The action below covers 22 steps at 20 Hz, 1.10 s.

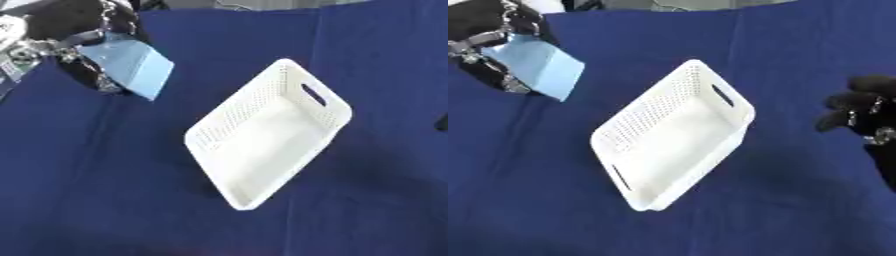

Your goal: Pick up objects on the table and place them in the box.

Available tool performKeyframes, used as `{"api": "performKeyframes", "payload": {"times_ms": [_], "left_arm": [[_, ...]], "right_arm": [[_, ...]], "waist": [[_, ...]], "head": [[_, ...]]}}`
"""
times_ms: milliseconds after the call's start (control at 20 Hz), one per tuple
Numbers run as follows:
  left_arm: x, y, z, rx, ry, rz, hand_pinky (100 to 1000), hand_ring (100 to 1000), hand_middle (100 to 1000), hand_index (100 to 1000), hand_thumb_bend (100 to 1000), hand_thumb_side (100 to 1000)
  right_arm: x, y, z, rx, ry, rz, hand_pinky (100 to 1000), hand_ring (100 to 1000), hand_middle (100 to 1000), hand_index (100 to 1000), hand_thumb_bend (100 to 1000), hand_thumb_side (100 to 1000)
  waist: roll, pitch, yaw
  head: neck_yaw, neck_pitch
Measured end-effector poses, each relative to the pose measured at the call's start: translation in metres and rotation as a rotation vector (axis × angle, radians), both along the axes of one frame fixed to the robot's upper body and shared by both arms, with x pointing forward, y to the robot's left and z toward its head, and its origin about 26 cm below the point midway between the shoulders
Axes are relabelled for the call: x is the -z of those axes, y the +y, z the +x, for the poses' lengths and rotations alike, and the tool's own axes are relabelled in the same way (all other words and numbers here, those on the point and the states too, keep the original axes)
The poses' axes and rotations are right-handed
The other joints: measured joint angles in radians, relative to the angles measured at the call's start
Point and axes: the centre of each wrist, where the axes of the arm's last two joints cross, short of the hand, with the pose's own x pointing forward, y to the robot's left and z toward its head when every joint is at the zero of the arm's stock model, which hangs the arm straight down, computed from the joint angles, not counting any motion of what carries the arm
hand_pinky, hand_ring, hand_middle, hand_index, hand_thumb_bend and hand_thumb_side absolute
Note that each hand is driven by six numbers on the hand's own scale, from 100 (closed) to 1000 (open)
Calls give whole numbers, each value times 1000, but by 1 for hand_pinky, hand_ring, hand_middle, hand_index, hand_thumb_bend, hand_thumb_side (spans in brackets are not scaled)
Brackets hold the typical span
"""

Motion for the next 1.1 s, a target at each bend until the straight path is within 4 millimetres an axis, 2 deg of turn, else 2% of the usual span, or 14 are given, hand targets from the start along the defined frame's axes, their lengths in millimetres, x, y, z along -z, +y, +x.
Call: {"api": "performKeyframes", "payload": {"times_ms": [100,300,1100], "left_arm": [[-5,-23,6,16,56,-96,100,218,334,529,475,546],[-13,-62,19,38,191,-248,100,212,329,530,505,618],[-15,-154,48,73,912,-597,100,286,361,522,501,707]], "right_arm": [[0,0,0,0,0,0,768,877,910,959,100,876],[1,0,0,2,3,0,768,878,910,959,100,874],[13,-16,-5,72,35,-5,763,875,908,953,100,872]], "waist": [[-2,0,1],[-6,-6,9],[-6,-41,64]], "head": [[0,0],[0,0],[-28,0]]}}
